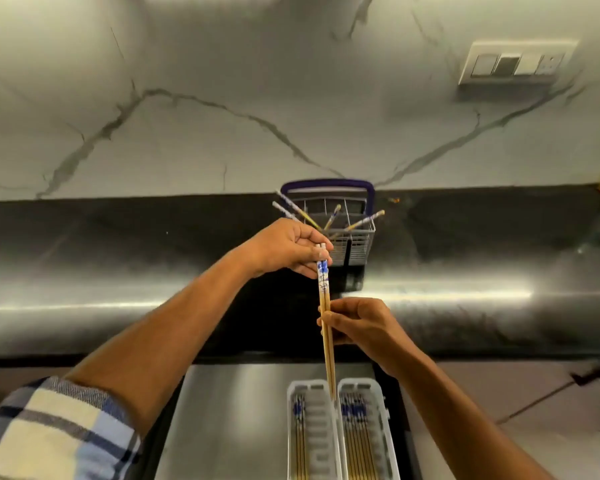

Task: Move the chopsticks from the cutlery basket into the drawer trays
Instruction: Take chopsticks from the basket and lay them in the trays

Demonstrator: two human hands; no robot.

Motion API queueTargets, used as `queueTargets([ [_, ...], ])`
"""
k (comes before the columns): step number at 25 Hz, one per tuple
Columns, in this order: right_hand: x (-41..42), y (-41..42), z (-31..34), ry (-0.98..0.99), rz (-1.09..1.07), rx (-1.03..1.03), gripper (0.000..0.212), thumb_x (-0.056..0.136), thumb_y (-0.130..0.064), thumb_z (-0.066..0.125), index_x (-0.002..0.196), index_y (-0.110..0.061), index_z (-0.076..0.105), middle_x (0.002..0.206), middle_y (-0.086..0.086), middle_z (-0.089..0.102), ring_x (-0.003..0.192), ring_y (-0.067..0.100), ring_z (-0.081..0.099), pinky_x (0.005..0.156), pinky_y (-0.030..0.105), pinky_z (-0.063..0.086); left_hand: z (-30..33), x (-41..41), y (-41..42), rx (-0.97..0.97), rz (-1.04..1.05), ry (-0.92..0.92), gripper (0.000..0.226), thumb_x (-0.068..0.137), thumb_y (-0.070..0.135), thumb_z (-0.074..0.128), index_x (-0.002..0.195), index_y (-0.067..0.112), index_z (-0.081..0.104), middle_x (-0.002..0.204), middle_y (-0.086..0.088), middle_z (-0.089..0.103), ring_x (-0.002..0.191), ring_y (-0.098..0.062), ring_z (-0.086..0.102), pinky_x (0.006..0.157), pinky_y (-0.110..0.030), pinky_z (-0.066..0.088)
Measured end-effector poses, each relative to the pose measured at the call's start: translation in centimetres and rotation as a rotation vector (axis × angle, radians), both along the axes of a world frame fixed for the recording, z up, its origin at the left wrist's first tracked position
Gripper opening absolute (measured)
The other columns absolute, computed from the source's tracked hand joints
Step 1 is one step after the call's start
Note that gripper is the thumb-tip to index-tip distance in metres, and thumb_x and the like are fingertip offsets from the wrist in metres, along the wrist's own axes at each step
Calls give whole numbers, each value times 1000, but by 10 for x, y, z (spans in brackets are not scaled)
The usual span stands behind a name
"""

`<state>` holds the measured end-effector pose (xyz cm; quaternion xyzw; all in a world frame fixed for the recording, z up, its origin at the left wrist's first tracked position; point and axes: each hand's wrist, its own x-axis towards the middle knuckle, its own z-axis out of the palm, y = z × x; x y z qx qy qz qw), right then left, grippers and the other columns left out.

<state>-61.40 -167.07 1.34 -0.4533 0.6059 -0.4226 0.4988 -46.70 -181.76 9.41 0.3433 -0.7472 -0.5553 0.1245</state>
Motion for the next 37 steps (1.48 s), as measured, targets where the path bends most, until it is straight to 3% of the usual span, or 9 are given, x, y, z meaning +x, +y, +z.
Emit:
queueTargets([
  [5,17,32,-70,-4,-26,190,13,91,-16,66,99,-10,74,91,10,76,84,19,75,80,32,61,-83,14,30,211,6,5,26,91,5,66,115,-2,64,104,-24,73,90,-27,75,75,-32,63],
  [9,34,52,-131,19,-60,331,11,93,-18,64,95,-15,74,88,6,77,84,18,74,85,41,60,-150,34,53,356,6,-112,30,91,13,67,120,9,62,109,-17,73,95,-22,74,79,-28,61],
  [12,51,59,-162,180,-97,461,12,93,-20,61,86,-21,70,85,3,73,83,17,72,79,35,61,-202,58,72,394,95,-221,29,92,29,66,115,12,64,105,-10,73,91,-19,74,79,-28,61],
  [15,77,62,-190,431,-34,554,14,94,-16,61,84,-19,71,79,-5,67,66,6,63,56,16,51,-244,81,99,577,254,-232,23,93,24,65,102,4,67,94,-13,75,82,-22,73,79,-35,62],
  [17,95,64,-206,580,-13,586,13,94,-13,60,87,-16,71,75,-6,64,60,3,57,54,14,50,-265,89,112,662,320,-225,22,93,22,65,98,1,68,92,-16,76,81,-24,73,83,-43,61],
  [21,117,57,-216,690,-34,677,15,96,-12,51,98,-13,65,87,0,64,71,13,59,59,19,50,-280,98,115,701,421,-210,23,95,19,63,100,-2,68,96,-21,75,81,-26,74,82,-41,62],
  [24,118,50,-220,728,-28,699,20,99,-15,48,115,-9,58,107,5,65,92,16,64,75,24,56,-282,107,113,743,470,-184,21,94,18,64,102,-1,68,98,-23,75,82,-27,73,81,-40,62],
  [32,114,31,-217,921,218,726,26,99,-10,48,122,2,54,120,16,62,100,21,62,91,28,51,-291,124,112,798,522,-182,20,93,17,64,102,0,68,97,-21,75,81,-26,74,79,-38,62],
  [37,117,32,-216,953,200,725,25,100,-11,46,120,2,53,117,15,63,87,18,57,79,25,48,-291,131,112,833,552,-175,22,93,18,64,104,-1,67,97,-21,75,85,-30,74,78,-39,62],
])
